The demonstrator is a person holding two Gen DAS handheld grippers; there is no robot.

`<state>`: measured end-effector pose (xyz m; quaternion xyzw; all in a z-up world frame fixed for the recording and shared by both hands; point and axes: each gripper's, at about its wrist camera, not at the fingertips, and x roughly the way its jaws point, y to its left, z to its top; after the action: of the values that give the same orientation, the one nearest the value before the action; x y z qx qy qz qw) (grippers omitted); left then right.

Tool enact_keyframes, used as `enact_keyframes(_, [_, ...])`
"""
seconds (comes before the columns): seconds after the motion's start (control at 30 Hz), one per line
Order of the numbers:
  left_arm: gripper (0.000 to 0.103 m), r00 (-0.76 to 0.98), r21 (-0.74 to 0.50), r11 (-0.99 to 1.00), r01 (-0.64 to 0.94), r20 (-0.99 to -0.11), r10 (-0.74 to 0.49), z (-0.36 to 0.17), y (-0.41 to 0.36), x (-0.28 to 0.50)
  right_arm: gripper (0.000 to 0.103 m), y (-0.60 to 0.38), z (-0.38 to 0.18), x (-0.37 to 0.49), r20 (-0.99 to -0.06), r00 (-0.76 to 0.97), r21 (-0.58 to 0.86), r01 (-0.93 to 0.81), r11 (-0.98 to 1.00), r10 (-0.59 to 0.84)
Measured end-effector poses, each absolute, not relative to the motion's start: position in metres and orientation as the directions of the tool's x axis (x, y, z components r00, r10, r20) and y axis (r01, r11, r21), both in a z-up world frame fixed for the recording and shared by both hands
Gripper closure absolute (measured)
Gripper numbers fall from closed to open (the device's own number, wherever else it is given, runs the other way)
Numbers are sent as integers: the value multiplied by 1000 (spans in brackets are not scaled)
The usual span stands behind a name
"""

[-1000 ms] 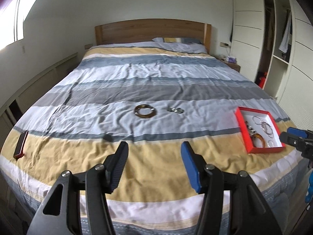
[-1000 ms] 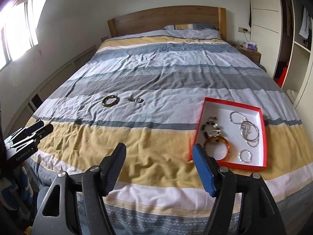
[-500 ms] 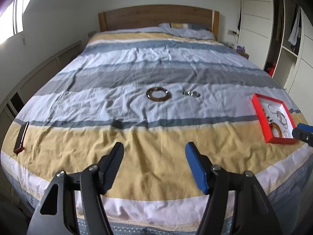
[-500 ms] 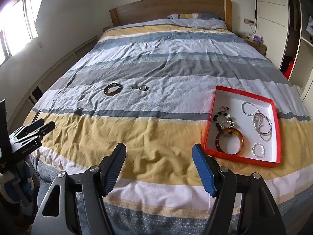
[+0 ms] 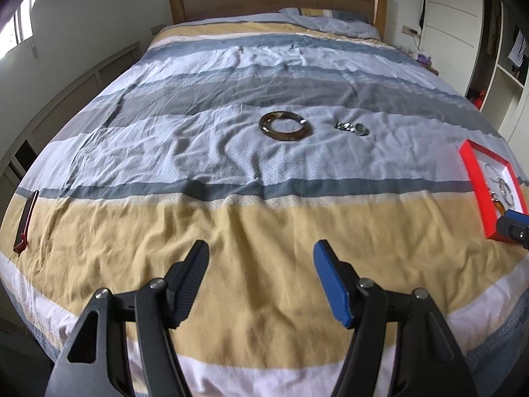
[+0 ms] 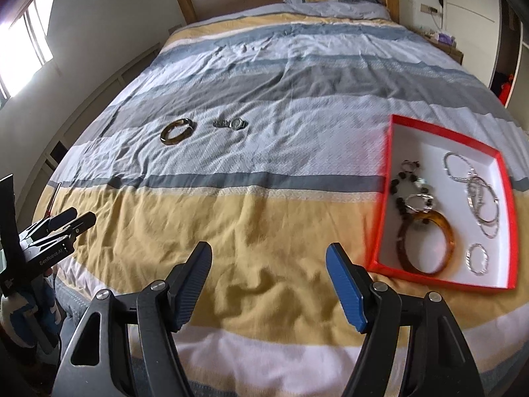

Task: Organize jewelry
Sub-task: 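Move both open tools toward the amber bangle and silver wristwatch, then grasp the amber bangle rim with the left tool while the right tool grasps the wristwatch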

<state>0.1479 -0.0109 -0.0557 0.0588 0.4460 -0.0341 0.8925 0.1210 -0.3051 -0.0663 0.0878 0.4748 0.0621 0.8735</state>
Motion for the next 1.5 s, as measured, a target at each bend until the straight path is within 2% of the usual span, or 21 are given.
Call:
enact_keyframes(0.53, [39, 557, 79, 991, 108, -831, 6, -92, -12, 233, 32, -273, -109, 219, -834, 491, 227, -111, 967, 252])
enact_keyframes(0.9, [39, 564, -121, 988, 93, -811, -153, -99, 0, 306, 32, -264, -121, 292, -820, 511, 202, -165, 965, 259])
enact_keyframes(0.97, [39, 566, -134, 987, 91, -808, -162, -101, -1, 321, 34, -261, -123, 307, -813, 519, 202, -173, 964, 263])
enact_keyframes(1.13, [39, 554, -127, 988, 92, -818, -157, -110, -5, 360, 47, -248, -128, 344, -808, 517, 183, -237, 954, 284])
enact_keyframes(1.5, [40, 529, -72, 988, 138, -838, -135, -133, -20, 387, 49, -227, -148, 392, -818, 487, 132, -357, 925, 305])
